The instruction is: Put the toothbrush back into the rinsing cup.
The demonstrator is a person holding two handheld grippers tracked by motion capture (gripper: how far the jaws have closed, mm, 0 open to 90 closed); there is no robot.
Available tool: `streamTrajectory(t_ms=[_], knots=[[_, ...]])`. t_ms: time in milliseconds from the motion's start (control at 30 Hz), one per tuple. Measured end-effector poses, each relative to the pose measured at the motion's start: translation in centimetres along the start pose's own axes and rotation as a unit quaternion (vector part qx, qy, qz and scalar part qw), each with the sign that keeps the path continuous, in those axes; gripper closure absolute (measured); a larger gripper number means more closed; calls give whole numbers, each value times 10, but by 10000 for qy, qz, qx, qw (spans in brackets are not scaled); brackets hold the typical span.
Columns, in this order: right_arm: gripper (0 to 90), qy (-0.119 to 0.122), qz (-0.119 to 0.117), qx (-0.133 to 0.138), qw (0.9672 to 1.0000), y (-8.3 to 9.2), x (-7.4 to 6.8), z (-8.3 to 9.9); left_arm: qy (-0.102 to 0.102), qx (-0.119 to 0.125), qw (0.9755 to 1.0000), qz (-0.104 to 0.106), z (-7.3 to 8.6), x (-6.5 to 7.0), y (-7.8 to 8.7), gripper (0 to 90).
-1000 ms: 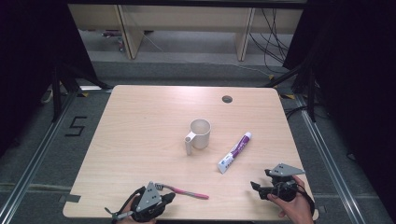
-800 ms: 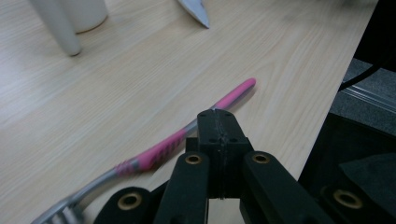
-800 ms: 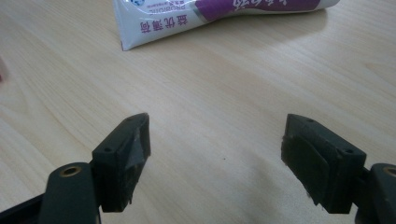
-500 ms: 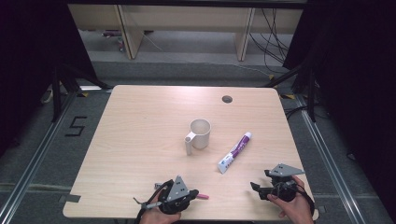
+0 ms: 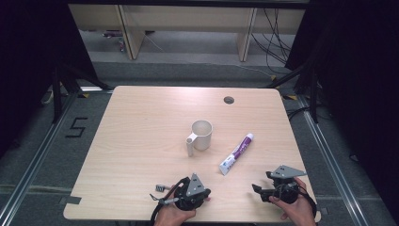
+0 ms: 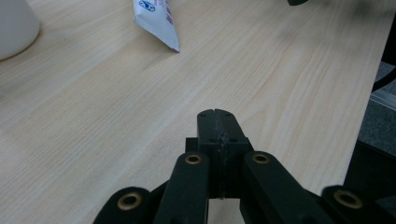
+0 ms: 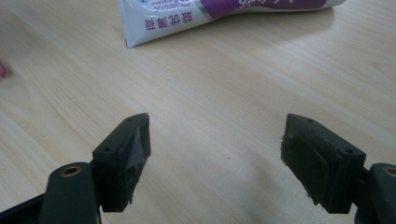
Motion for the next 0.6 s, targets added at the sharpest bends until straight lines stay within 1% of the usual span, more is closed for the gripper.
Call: streamTrajectory(t_ms=[67, 133, 167, 200, 233, 267, 300, 367, 400, 433, 500, 533, 567, 600], knots=[[252, 7, -4, 6, 10000, 0, 0, 0, -96, -149, 9998, 11, 1, -2, -1, 897], [252, 19, 33, 30, 10000, 0, 2, 0, -60, -117, 9999, 27, 1, -2, -3, 898], [252, 42, -26, 53, 10000, -1, 2, 0, -58, -125, 9999, 31, 2, -2, -2, 897], [252, 27, -144, -54, 9999, 0, 1, 1, -55, -121, 9999, 25, 2, -2, -2, 898], [252, 25, -152, -53, 9999, 0, 0, 1, -55, -121, 9999, 25, 2, -2, -2, 897], [252, 25, -152, -53, 9999, 0, 0, 1, -99, -176, 9998, 16, 3, -3, -1, 897], [253, 50, -126, -62, 9999, -1, 0, 1, -102, -196, 9997, 90, 5, 0, -1, 897], [253, -4, -122, -100, 9999, 0, -1, 1, -134, -251, 9995, 127, 7, 1, 0, 897], [252, -7, -122, -97, 9999, 0, -2, 1, -60, -182, 9997, 141, 6, 3, -1, 897], [253, -27, -17, -39, 10000, 0, -1, 1, -137, -276, 9994, 124, 8, 2, 0, 897], [253, -30, -49, -30, 10000, -1, -1, 1, -119, -275, 9993, 206, 9, 6, 0, 897], [253, -27, -16, -40, 10000, 0, -1, 1, -168, -318, 9991, 205, 10, 7, 1, 897], [253, 25, -11, -16, 10000, 0, 0, 0, -168, -318, 9991, 205, 10, 7, 1, 897], [252, 23, 2, 8, 10000, 0, 0, 0, -182, -344, 9988, 310, 13, 13, 2, 897]])
Point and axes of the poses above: each handheld gripper's, and its own axes: y roughly backward along the jaws, z roughly out of its underside, x roughly to its right, the point moved 7 cm from there along -y, roughly forward along the jaws, and after that the axes turned 5 degrees about z, right-handed, at the moved point
